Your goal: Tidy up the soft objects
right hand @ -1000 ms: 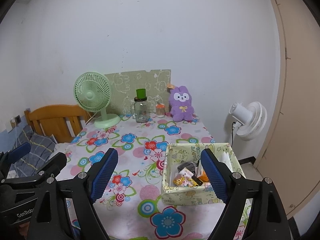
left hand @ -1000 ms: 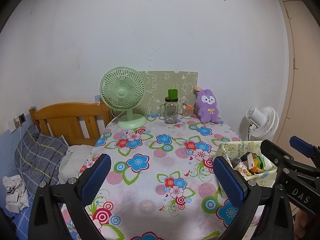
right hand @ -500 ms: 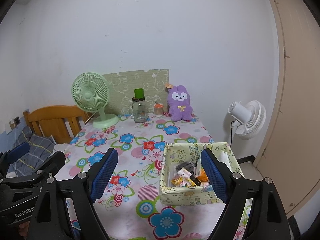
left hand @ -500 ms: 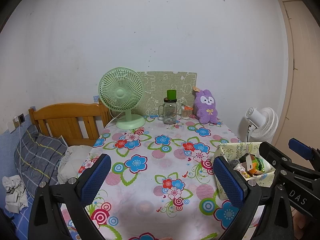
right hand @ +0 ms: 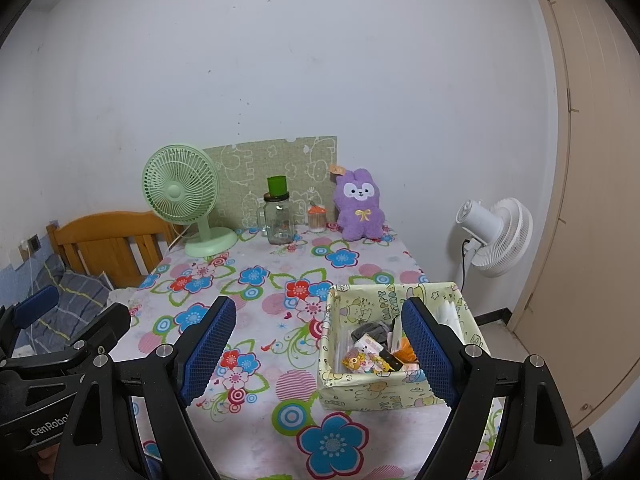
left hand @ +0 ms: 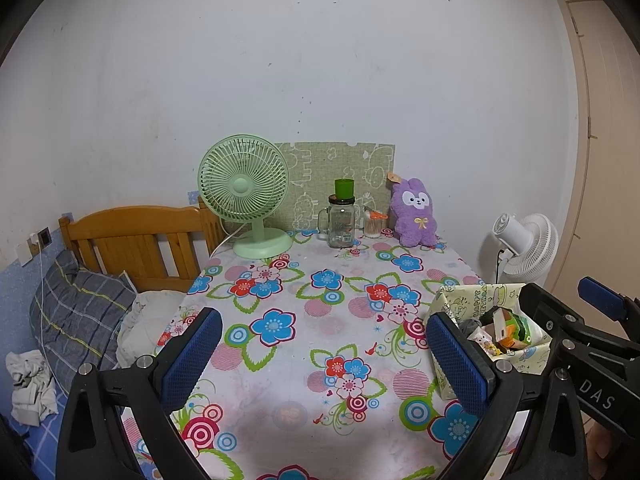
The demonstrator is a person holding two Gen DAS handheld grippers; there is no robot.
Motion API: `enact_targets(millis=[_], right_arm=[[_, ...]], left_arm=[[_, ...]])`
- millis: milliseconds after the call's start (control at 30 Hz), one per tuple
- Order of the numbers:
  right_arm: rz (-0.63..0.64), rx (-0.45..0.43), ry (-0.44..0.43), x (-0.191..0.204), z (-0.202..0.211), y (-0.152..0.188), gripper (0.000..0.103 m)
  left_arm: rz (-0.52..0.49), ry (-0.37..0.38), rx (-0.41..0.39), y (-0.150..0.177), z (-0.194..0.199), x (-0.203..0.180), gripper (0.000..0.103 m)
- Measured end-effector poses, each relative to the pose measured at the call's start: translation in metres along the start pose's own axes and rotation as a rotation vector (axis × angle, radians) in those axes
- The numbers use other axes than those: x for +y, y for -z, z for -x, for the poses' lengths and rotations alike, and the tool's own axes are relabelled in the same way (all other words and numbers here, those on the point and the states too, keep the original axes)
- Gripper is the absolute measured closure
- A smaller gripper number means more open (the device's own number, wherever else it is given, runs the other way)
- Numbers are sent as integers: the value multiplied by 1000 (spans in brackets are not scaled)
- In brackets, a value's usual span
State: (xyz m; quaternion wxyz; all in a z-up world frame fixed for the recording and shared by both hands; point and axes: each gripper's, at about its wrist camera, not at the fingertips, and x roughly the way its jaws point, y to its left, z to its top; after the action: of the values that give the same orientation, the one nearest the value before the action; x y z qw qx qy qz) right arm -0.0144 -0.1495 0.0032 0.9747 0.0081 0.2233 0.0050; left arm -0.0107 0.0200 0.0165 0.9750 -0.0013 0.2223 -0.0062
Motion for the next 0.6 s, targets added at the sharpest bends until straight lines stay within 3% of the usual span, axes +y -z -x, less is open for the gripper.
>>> enact_targets(millis=[600], right_arm=[[-1, 5, 3, 0, -2, 3, 16]], left_arm=[[0, 0, 4, 1, 0, 0, 0]])
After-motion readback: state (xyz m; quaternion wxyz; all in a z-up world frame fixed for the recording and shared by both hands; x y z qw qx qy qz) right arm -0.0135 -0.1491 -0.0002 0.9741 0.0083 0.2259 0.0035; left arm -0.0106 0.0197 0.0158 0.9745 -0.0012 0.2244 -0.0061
